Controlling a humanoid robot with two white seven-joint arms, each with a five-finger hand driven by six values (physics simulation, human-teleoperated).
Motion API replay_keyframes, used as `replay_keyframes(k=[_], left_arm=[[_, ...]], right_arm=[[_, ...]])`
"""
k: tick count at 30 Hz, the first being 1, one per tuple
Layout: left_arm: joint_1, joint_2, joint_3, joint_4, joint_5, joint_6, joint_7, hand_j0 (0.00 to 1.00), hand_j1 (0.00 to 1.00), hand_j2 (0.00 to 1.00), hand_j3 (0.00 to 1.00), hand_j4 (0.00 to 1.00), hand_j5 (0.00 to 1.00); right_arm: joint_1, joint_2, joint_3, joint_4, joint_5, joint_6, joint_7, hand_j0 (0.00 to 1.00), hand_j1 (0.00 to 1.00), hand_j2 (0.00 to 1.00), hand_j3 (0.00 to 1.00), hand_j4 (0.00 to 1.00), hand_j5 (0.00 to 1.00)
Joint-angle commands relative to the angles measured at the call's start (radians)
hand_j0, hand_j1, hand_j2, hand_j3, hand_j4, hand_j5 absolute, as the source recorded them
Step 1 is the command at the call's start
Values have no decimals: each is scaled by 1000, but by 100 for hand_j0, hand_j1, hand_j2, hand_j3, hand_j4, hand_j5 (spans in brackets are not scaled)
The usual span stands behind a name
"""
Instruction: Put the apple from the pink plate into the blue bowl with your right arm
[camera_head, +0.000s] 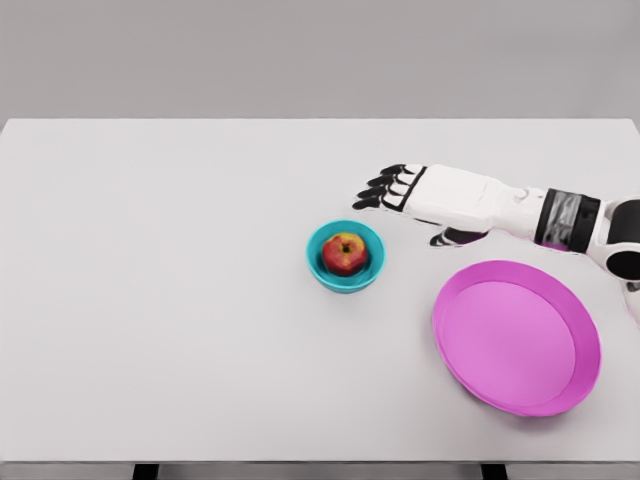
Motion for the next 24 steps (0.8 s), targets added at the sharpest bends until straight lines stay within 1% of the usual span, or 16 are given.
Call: replay_keyframes(k=[1,3,4,6,7,10,12,14,18,20,24], left_arm=[[0,0,0,0,-1,0,0,100,100,100,100,100,100],[0,0,0,0,0,0,0,100,100,100,100,100,100],[0,0,0,1,-1,0,0,100,100,100,100,100,100],[0,0,0,0,0,0,0,100,100,100,100,100,100],[0,0,0,0,0,0,0,100,100,100,100,100,100],[0,0,0,0,0,1,0,100,100,100,100,100,100],[0,0,0,1,0,0,0,100,100,100,100,100,100],[0,0,0,1,0,0,0,100,100,100,100,100,100],[0,0,0,0,5,-3,0,100,100,100,100,100,100],[0,0,2,0,5,-2,0,100,100,100,100,100,100],[-6,0,0,-2,2,-3,0,100,100,100,100,100,100]], right_arm=[[0,-39,-130,-10,-14,4,-1,100,100,100,100,100,100],[66,-30,-238,-1,-14,4,-1,100,100,100,100,100,100],[97,-25,-271,-3,-14,4,-1,100,100,100,100,100,100],[129,-8,-297,-3,-14,4,-1,100,100,100,100,100,100],[161,25,-317,0,-13,4,-1,100,100,100,100,100,100],[235,29,-390,2,-11,4,-1,100,100,100,100,100,100],[265,27,-403,3,-10,4,-1,100,100,100,100,100,100],[279,26,-423,31,-8,4,-1,100,100,100,100,100,100],[281,21,-432,34,-7,4,-1,100,100,100,100,100,100],[281,22,-450,36,-5,4,-1,100,100,100,100,100,100],[279,27,-452,40,-3,4,-1,100,100,100,100,100,100]])
